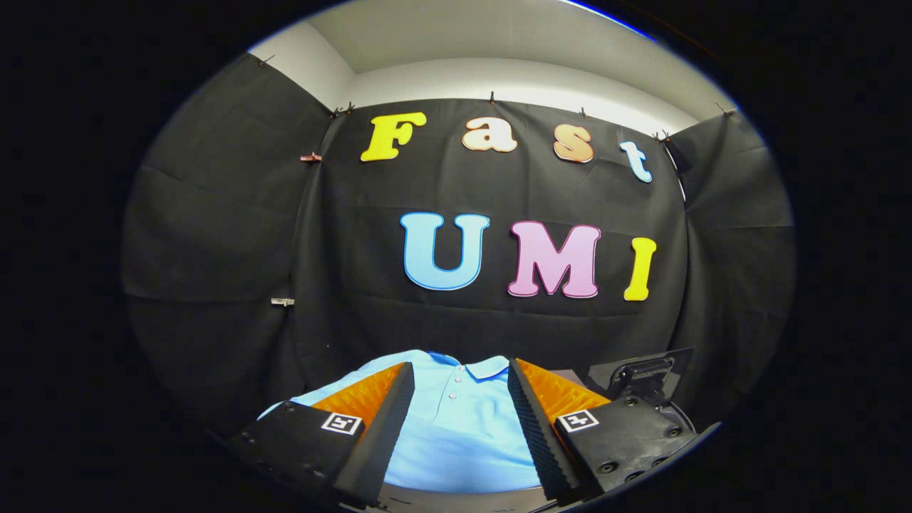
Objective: Put the clothes into the washing machine and then close the washing machine lid.
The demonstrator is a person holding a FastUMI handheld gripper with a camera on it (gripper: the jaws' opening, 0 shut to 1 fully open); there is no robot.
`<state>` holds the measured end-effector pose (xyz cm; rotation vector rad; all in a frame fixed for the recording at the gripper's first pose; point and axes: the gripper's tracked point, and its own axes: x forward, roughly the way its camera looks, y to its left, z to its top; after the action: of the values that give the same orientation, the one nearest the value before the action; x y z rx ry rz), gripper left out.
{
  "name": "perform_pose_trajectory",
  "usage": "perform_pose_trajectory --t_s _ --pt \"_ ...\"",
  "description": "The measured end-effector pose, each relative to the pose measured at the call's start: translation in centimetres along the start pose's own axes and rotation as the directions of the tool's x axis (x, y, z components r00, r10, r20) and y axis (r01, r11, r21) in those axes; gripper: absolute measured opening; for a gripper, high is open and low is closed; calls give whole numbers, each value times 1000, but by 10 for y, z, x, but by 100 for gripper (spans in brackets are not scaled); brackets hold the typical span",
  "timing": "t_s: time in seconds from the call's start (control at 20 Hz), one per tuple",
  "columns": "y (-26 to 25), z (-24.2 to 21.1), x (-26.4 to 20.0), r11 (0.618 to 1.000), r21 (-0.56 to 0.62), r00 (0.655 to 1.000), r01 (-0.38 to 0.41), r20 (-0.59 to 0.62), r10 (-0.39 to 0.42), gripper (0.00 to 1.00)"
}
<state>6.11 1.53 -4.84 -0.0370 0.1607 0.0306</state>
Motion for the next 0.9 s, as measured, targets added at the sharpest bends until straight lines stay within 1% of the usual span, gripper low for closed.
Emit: perform_pose_trajectory --t_s 0.2,0.3,0.35,0.4,0.55,0.65,0.7,0.75,0.8,0.85,0.9 --pt "5 -15 33 1000 5 997 17 -79 -17 85" --pt "14 -27 50 1000 22 990 0 -140 3 85" --pt "13 -35 56 1000 25 984 4 -181 0 84" --pt "11 -41 63 999 39 977 19 -213 -11 83" --pt "7 -61 87 994 81 951 67 -306 -40 83" --pt "6 -84 101 995 64 922 76 -386 -46 83" --pt "5 -100 105 995 58 897 83 -439 -49 83" --pt "7 -115 108 994 67 869 85 -494 -41 83" --pt "12 -133 110 993 89 832 77 -555 -15 83" --pt "16 -141 104 996 74 788 56 -616 1 82" --pt "20 -139 112 998 53 806 27 -592 9 83"
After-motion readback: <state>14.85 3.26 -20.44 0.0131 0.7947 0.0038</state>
